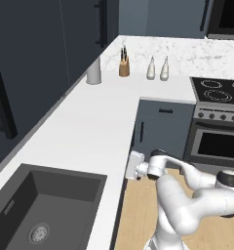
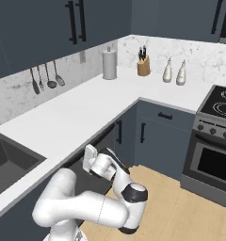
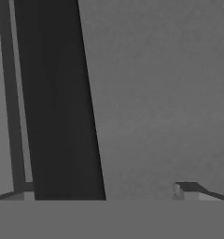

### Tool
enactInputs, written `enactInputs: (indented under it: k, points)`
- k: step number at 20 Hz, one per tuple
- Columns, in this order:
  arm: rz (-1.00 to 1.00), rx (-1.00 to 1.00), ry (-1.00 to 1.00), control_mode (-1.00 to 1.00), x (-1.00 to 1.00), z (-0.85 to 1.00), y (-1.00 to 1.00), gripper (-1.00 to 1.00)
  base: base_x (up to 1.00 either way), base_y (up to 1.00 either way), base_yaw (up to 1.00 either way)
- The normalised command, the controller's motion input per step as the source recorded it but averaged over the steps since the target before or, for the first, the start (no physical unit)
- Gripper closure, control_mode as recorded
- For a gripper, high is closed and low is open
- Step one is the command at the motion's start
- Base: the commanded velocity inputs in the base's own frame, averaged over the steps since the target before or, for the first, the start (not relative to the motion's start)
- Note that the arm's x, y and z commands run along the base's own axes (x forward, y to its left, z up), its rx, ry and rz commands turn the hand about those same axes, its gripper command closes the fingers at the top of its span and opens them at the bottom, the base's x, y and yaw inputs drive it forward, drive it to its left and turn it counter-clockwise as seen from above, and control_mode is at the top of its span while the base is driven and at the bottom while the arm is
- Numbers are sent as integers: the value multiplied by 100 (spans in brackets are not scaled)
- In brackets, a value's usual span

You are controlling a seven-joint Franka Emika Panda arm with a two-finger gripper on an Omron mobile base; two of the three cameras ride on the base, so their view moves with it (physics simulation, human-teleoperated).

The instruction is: Pick up the cup and bowl from the counter, place them in the dishwasher, and close the dishwasher door.

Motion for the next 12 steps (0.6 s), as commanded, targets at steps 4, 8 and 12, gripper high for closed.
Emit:
enactInputs:
  k: [4, 8, 12]
  points:
    - [-16, 39, -15, -100, 0, -80, 65, -100, 0, 0, 0]
    - [-19, 44, -14, -100, 0, -87, 80, -100, 0, 0, 0]
    - [-20, 50, -9, -100, 7, -97, 93, -100, 0, 0, 0]
